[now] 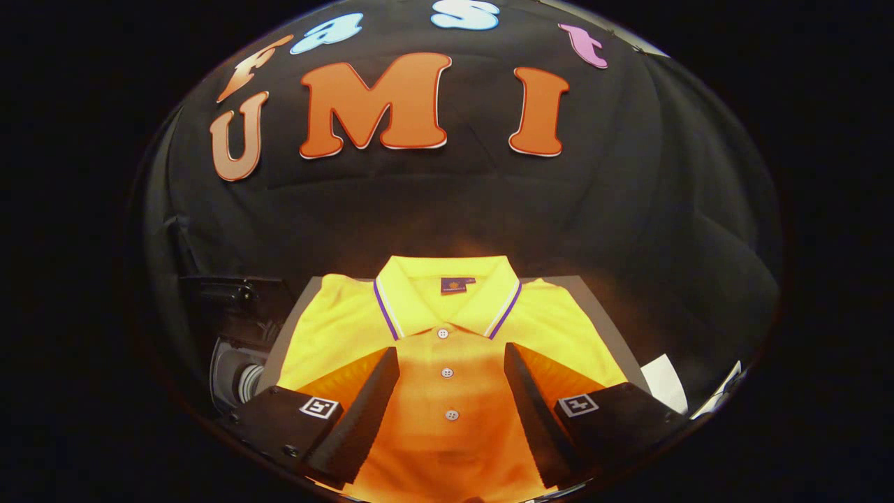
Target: Put the clothes into the washing machine and then close the washing machine lid.
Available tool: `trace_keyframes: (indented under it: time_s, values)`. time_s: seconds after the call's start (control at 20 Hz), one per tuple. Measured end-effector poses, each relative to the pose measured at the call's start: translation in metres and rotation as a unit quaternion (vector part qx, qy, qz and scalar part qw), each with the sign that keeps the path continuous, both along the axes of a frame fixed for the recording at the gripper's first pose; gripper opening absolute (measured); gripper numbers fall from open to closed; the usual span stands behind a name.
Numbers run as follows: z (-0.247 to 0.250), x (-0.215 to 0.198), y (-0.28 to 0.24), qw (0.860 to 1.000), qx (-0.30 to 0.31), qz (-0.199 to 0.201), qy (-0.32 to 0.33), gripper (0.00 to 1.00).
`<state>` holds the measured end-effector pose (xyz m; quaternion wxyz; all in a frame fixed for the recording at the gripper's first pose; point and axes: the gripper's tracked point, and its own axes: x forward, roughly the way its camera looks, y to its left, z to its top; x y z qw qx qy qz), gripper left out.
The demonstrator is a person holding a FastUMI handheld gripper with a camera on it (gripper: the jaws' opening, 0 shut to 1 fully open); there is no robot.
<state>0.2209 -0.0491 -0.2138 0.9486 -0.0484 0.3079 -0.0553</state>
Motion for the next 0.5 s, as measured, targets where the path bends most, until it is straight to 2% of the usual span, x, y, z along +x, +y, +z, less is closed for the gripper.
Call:
trace_keyframes:
  time_s: [0.15, 0.3, 0.45, 0.5]
  values:
    - [-0.018, -0.008, -0.003, 0.999, 0.016, -0.012, 0.048, 0.98]
    - [-0.018, -0.01, -0.001, 0.998, 0.03, -0.017, 0.061, 0.98]
    - [-0.018, -0.004, 0.006, 0.997, 0.023, 0.01, 0.078, 0.95]
    - [-0.02, -0.004, 0.007, 0.996, 0.02, 0.017, 0.086, 0.88]
